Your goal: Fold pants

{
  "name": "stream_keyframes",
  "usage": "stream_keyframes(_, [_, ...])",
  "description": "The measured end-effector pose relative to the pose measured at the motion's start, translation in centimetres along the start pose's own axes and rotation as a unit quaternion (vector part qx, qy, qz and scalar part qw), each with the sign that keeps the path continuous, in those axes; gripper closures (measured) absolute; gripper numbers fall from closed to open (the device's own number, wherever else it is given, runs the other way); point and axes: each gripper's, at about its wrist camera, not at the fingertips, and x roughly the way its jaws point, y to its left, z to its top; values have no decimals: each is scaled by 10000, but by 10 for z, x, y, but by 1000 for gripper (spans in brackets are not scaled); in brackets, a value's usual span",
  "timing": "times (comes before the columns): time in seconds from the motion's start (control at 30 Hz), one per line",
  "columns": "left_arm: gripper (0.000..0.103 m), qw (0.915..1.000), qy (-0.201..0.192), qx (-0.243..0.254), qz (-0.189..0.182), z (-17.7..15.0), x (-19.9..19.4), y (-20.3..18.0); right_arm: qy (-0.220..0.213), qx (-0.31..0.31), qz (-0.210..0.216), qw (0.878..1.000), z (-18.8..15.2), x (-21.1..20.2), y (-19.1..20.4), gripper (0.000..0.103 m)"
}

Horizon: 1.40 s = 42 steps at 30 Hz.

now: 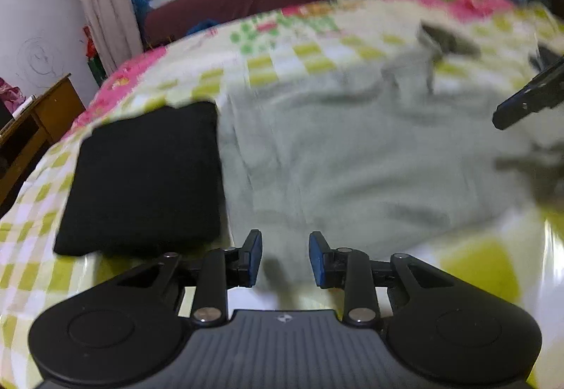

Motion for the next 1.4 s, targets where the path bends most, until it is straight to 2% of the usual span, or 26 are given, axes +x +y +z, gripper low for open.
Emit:
stream_keyframes(0.07, [50, 9997, -223, 35, 5, 19, 13, 8, -196, -10, -314, 9993, 26, 1, -22, 63])
stream_keyframes(0.2, [48, 9977, -389, 530, 169, 62, 67, 26, -204, -236, -1065, 9938, 86, 36, -71, 63])
stream_keyframes(0.27, [48, 9979, -327, 557, 80, 79, 92, 37, -113, -350, -1364, 9900, 114, 58, -89, 62])
stream_keyframes(0.37, [48, 9983, -251, 521, -35, 106, 124, 55, 229, -669, -1542, 9855, 135, 85, -108, 59])
stream_keyframes(0.5, [43, 9990, -77, 355, -268, 137, 160, 77, 614, -977, -1161, 9865, 156, 112, -111, 50])
stream_keyframes(0.63, [39, 9981, 217, 192, -541, 159, 198, 91, 899, -1224, -927, 9840, 161, 135, -107, 44])
stream_keyframes(0.8, [35, 9947, 747, 68, -708, 165, 246, 93, 1151, -1356, -918, 9798, 164, 158, -113, 39])
stream_keyframes(0.9, [32, 9947, 802, 11, -650, 163, 262, 90, 1135, -1259, -869, 9817, 166, 162, -122, 33])
stream_keyframes(0.93, [39, 9948, 799, -12, -631, 165, 263, 89, 1115, -1184, -827, 9832, 166, 163, -125, 35])
stream_keyframes(0.97, [55, 9949, 798, 3, -609, 167, 264, 86, 1093, -1146, -819, 9840, 166, 163, -127, 44])
stream_keyframes(1.0, [64, 9950, 815, 56, -581, 169, 265, 82, 1058, -1140, -875, 9840, 165, 163, -127, 51])
stream_keyframes(1.07, [68, 9956, 797, 206, -447, 172, 262, 75, 999, -1017, -929, 9854, 165, 159, -127, 88])
stream_keyframes(1.1, [68, 9960, 766, 292, -370, 172, 260, 71, 999, -904, -910, 9867, 166, 157, -128, 97])
stream_keyframes(1.27, [74, 9992, 287, 55, -280, 174, 224, 70, 653, -968, -1033, 9878, 168, 132, -116, 100])
stream_keyframes(1.4, [77, 9982, -309, -327, -388, 168, 154, 82, -23, -970, -857, 9916, 160, 77, -99, 100])
